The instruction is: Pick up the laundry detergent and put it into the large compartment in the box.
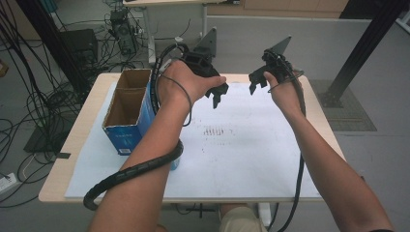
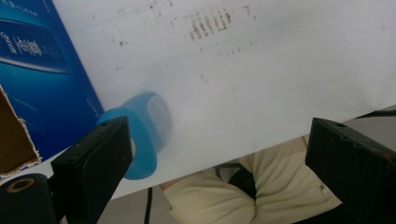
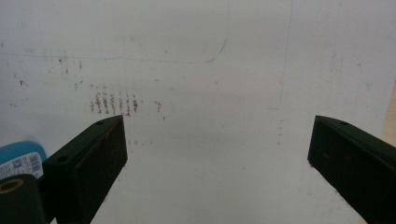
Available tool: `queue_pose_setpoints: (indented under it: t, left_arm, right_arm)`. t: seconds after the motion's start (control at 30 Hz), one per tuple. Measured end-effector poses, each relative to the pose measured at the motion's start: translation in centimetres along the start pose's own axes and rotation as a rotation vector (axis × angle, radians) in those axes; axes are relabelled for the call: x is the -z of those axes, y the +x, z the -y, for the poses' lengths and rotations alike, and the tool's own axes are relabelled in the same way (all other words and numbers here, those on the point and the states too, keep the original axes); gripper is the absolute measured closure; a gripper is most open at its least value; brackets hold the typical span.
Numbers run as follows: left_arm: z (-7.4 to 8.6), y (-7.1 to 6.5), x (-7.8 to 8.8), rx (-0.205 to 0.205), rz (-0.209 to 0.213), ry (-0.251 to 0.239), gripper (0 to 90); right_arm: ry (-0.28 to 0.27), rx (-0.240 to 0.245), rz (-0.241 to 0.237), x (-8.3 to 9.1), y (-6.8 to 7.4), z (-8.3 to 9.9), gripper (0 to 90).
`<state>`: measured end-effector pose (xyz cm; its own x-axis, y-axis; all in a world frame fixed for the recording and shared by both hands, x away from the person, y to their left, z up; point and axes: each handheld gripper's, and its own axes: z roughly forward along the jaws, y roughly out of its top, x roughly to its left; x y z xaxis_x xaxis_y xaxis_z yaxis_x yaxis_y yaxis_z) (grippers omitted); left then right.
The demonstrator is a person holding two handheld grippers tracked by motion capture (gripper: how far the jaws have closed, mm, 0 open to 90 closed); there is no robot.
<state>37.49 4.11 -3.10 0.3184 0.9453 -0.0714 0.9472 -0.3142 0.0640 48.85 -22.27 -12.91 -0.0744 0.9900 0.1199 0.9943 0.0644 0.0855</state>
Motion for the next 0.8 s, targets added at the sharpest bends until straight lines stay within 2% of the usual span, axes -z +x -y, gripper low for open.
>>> queue_pose_setpoints:
  t: [0.43, 0.8]
  left_arm:
    - [0.2, 1.0, 0.2, 0.039, -0.017, -0.004, 7.8]
    - [0.7, 3.1, 0.5, 0.094, -0.035, -0.005, 7.8]
  right_arm:
    - [-0.001, -0.003, 0.001, 0.1, -0.1, 0.0, 4.7]
    - [-0.001, -0.002, 0.004, 0.1, 0.0, 0.0, 4.7]
